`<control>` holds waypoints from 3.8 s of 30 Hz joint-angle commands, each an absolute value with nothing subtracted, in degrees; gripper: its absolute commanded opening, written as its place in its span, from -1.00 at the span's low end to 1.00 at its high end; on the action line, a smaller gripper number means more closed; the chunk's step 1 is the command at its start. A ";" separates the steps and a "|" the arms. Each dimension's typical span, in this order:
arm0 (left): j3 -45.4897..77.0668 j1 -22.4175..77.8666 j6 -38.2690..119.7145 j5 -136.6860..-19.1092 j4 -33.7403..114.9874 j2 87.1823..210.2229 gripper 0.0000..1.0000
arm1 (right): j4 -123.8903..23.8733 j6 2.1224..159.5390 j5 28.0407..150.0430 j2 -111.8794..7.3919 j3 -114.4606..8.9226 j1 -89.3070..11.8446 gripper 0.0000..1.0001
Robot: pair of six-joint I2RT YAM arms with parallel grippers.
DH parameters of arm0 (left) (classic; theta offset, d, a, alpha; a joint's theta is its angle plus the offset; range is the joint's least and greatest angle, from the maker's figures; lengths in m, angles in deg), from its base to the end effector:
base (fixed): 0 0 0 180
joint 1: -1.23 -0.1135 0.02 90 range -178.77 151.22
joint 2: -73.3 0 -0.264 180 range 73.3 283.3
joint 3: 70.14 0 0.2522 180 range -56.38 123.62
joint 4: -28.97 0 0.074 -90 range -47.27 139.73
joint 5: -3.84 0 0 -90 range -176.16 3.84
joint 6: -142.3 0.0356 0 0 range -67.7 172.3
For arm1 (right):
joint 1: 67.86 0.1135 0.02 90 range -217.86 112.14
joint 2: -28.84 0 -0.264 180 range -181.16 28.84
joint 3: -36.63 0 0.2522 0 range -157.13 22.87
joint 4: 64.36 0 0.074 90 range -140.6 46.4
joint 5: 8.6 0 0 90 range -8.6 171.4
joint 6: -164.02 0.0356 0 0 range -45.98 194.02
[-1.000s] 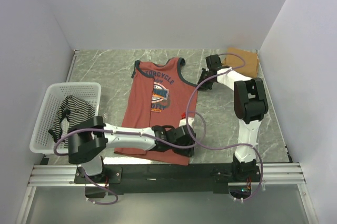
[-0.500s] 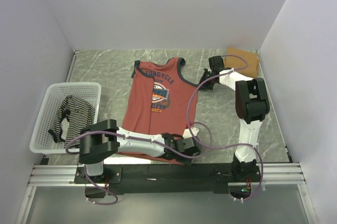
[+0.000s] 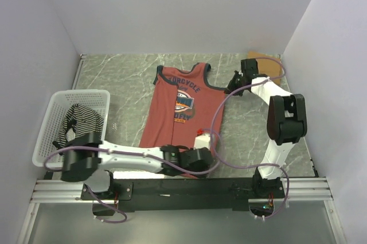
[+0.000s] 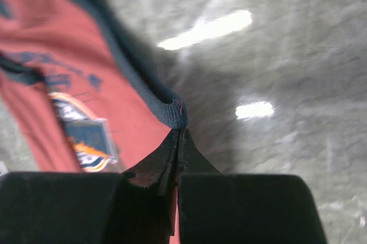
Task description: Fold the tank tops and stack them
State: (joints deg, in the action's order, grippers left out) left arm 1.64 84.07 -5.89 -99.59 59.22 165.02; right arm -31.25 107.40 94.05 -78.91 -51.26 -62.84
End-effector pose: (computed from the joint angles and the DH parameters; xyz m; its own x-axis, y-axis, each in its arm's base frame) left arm 0.0499 -0.3309 0.2079 -0.8548 0.1733 -0.4891 0.4176 0.7894 -0.4500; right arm 0.4009 0.0430 0.1924 -0.7833 0.4701 -0.4067 0.2565 0.8404 0.4773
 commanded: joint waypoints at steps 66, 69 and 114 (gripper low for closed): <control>-18.15 67.76 -13.02 -103.14 69.90 131.12 -0.27 | -24.24 105.31 81.58 -89.03 -78.92 -46.23 0.03; -15.34 68.89 -11.68 -101.54 67.43 135.16 -0.32 | -24.32 104.52 81.58 -90.16 -77.16 -47.29 -0.02; -6.89 80.68 -5.09 -95.39 61.63 159.52 -0.99 | -21.16 97.84 79.02 -103.70 -92.62 -51.77 -1.00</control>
